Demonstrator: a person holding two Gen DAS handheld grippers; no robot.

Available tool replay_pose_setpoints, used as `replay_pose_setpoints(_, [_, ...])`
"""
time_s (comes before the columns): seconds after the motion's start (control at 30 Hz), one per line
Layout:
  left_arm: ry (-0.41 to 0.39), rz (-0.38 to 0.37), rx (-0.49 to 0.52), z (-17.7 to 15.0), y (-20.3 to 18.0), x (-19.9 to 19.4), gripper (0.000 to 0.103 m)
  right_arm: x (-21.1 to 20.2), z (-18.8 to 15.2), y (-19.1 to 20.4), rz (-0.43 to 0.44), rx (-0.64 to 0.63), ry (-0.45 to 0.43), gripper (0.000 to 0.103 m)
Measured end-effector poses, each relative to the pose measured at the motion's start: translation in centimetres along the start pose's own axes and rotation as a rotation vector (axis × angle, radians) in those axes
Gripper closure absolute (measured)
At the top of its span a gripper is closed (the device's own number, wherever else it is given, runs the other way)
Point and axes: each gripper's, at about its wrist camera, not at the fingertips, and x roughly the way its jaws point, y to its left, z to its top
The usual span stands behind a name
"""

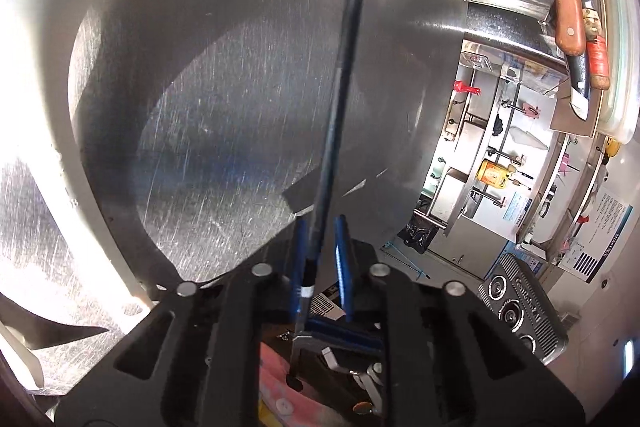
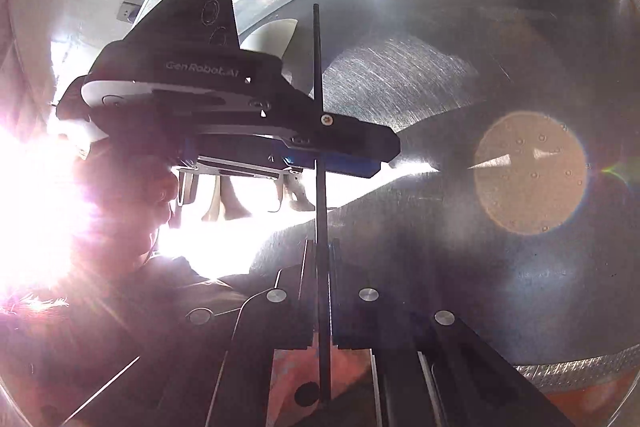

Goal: Organize utensils
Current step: 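Lift the chopstick, carry it into the bin and open the right gripper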

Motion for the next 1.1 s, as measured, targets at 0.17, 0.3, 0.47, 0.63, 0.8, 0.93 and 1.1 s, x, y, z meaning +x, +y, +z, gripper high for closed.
replay_pose_setpoints(0.17, [-0.041,-0.062,0.041,-0.2,-1.9,-1.9,0.097,-3.1,0.8,1.1,0.029,-0.018,-0.057,0.096])
replay_pose_setpoints(0.3, [-0.134,-0.132,0.175,-0.1,-6.6,-7.2,0.097,-6.9,3.3,4.5,0.023,-0.129,-0.165,0.096])
replay_pose_setpoints(0.47, [-0.361,-0.159,0.379,0.6,-12.8,-18.8,0.097,-11.5,10.8,12.6,-0.020,-0.373,-0.319,0.096])
replay_pose_setpoints(0.63, [-0.613,-0.076,0.387,3.8,-12.9,-30.7,0.097,-9.5,21.4,21.8,-0.082,-0.605,-0.352,0.096])
replay_pose_setpoints(0.8, [-0.633,0.005,0.151,10.1,-4.8,-33.9,0.097,-0.2,29.5,24.7,-0.139,-0.682,-0.169,0.096])
replay_pose_setpoints(0.93, [-0.514,-0.025,-0.072,15.0,3.1,-30.1,0.097,8.1,32.2,22.1,-0.235,-0.649,0.011,0.096])
replay_pose_setpoints(1.1, [-0.410,-0.026,-0.245,17.7,7.4,-27.1,0.096,13.6,34.7,18.7,-0.289,-0.558,0.178,0.096])
